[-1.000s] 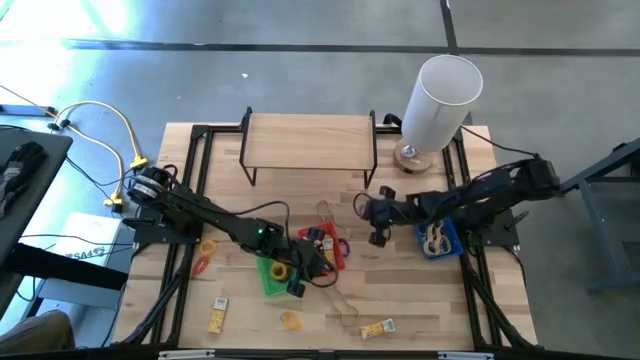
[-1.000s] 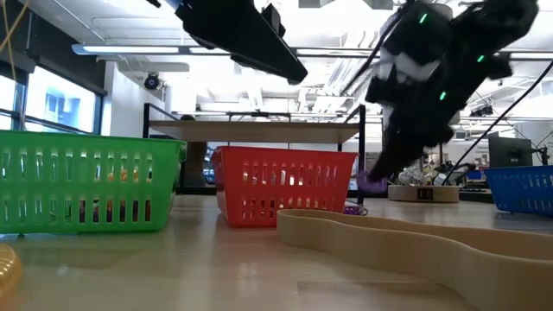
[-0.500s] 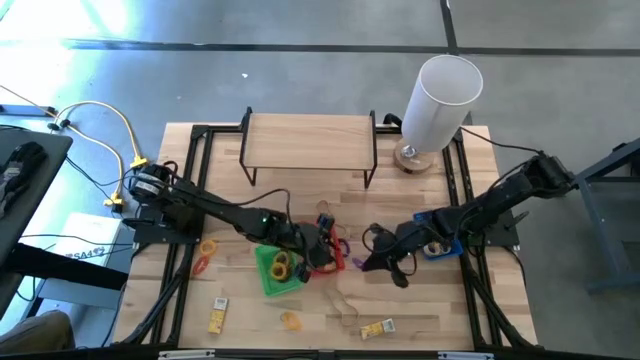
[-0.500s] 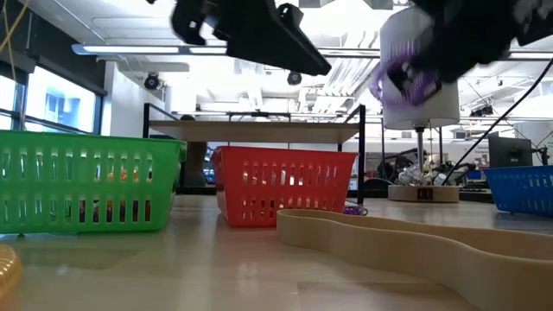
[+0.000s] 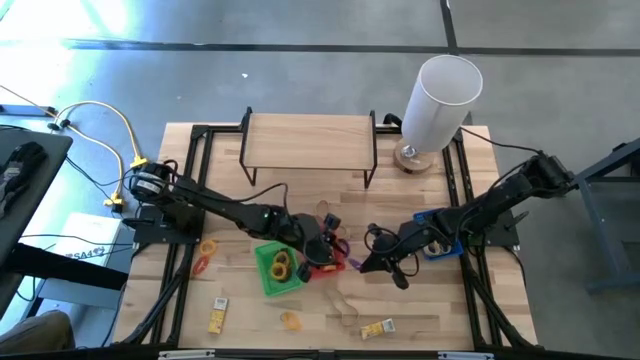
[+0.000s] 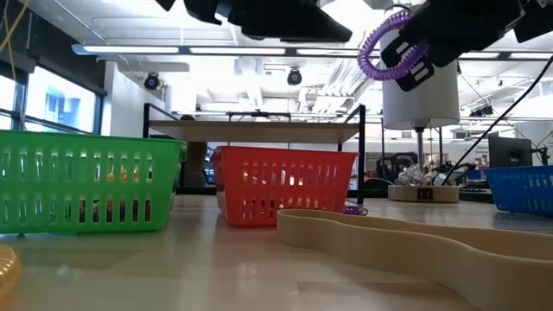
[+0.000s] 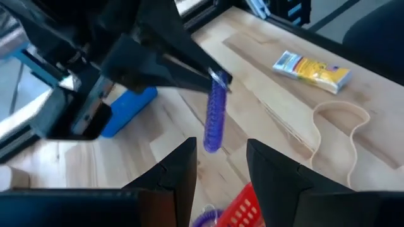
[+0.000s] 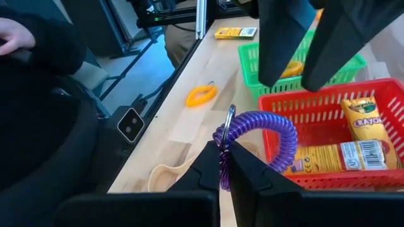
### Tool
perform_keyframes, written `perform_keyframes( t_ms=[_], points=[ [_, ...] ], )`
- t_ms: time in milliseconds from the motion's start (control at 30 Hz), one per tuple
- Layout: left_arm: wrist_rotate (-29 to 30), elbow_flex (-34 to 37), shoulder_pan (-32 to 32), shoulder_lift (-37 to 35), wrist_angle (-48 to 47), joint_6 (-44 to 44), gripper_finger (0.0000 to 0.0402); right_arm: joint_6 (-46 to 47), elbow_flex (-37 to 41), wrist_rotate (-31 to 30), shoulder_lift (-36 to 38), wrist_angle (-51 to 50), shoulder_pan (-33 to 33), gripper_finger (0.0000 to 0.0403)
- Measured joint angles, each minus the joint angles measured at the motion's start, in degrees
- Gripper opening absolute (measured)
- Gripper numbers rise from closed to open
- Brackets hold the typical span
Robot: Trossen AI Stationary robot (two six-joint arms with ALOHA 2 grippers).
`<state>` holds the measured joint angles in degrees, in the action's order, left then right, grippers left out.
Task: Pick & Place Office Desk Supplies
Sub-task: Put the violet spring keychain into the green bin
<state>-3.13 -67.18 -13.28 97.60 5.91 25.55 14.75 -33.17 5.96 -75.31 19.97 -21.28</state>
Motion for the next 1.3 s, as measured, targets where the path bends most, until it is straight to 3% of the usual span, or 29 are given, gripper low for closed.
perform_keyframes(
  t_ms=[233, 533, 1300],
  points=[
    [0.1, 0.0, 0.6, 0.3, 3.3, -0.2, 0.0131, 0.0, 0.0, 0.0, 0.0, 0.6, 0.0, 0.0004],
    [0.1, -0.1, 0.7, 7.0, 11.6, -3.2, 0.0131, 0.0, 0.0, -1.2, 0.0, 0.2, 0.0, 0.0004],
    [0.2, -0.1, -1.2, 7.6, 13.5, -6.5, 0.0131, -1.1, 0.0, -2.0, 0.0, -0.2, 0.0, 0.0004]
  ],
)
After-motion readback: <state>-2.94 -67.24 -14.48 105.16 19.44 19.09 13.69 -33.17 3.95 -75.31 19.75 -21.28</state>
